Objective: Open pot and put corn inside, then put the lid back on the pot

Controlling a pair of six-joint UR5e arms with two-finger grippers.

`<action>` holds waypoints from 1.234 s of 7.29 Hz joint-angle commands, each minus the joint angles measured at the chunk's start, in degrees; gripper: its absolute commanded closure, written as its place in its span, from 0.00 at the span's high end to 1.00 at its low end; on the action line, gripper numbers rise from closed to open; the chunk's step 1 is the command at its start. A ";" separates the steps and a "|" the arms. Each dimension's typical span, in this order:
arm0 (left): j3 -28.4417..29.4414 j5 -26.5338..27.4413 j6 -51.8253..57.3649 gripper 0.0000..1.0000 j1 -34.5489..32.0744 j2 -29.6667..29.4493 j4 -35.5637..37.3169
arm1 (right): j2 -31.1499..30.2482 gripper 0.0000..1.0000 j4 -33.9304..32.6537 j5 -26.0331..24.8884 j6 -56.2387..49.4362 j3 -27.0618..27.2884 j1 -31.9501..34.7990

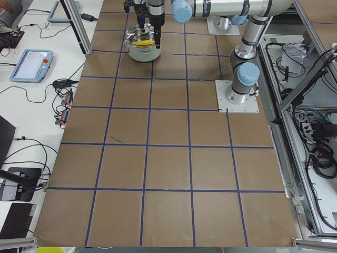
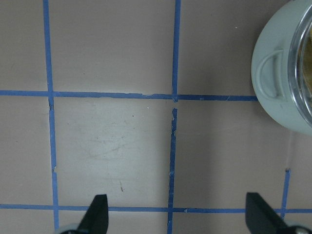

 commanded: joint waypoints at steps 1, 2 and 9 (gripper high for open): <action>0.02 -0.34 -0.57 1.00 -0.80 -0.09 0.19 | 0.12 0.11 0.00 0.07 0.06 -0.01 -0.04; 0.02 -0.42 -1.36 1.00 -0.80 -0.96 -0.07 | 0.12 0.11 0.00 0.07 0.06 -0.01 -0.04; -0.42 -0.34 -2.25 1.00 -0.01 -1.15 1.50 | 0.73 0.12 0.00 0.15 -0.11 -0.80 -0.21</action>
